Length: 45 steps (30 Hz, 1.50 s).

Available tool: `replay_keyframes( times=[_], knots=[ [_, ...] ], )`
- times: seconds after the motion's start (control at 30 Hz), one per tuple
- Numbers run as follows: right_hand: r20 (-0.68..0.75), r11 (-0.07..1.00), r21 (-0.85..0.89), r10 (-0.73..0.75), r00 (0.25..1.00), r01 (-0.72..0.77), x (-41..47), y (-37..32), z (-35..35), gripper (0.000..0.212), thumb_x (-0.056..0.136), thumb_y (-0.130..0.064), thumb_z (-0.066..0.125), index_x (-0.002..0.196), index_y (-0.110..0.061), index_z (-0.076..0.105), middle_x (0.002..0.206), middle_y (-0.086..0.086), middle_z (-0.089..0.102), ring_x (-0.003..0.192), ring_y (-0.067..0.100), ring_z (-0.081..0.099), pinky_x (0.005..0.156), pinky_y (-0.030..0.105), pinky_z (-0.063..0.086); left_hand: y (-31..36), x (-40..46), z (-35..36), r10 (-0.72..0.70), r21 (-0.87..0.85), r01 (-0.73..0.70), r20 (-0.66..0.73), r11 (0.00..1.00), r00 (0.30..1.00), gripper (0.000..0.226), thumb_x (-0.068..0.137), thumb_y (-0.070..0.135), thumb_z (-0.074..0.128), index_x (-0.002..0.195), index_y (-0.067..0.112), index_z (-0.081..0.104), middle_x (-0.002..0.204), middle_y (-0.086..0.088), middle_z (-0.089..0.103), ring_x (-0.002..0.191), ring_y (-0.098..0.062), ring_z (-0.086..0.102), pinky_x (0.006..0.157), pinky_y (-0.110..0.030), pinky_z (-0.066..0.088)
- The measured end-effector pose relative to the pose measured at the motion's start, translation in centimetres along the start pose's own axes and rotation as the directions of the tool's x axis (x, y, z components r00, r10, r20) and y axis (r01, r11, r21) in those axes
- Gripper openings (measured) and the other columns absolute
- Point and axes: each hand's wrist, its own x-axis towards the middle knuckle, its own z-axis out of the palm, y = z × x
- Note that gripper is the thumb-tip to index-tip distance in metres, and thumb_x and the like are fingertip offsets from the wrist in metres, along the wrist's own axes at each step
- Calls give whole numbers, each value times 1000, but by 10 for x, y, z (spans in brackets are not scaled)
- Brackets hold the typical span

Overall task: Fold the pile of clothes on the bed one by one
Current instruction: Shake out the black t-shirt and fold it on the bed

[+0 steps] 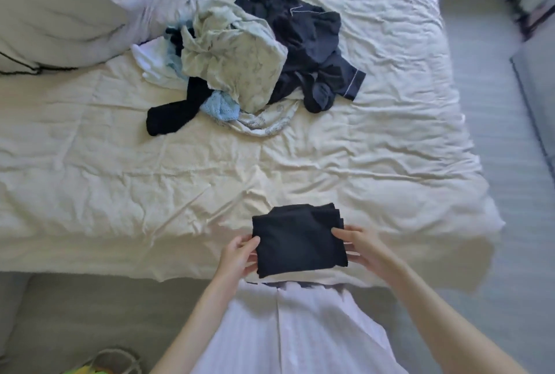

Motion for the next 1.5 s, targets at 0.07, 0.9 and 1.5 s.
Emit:
replay_keyframes(
  times=[0.07, 0.9, 1.5],
  knots=[
    [-44, 996, 88, 0, 999, 4, -20, 26, -14, 15, 90, -17, 62, 104, -9, 64, 98, 7, 72, 86, 23, 68, 64, 27, 53, -7, -10, 13, 16, 71, -19, 43, 997, 999, 15, 93, 20, 59, 106, 13, 58, 100, -11, 68, 84, -22, 66, 63, -27, 52],
    [-447, 814, 537, 53, 893, 220, -188, 251, -380, 16, 92, -20, 59, 103, -9, 62, 100, 7, 69, 87, 21, 65, 67, 28, 49, -141, -150, 425, 6, 504, -249, 435, 827, 900, 17, 96, 22, 53, 106, 9, 57, 97, -9, 66, 79, -19, 63, 53, -21, 51],
    [-487, 830, 497, 27, 873, 252, -158, 231, -660, 27, 91, -19, 61, 114, -5, 62, 105, 9, 69, 87, 21, 62, 72, 29, 50, -166, -146, 697, 30, 410, -221, 423, 885, 906, 12, 95, 22, 55, 93, 12, 60, 81, -3, 68, 69, -15, 63, 54, -23, 51]
  ],
)
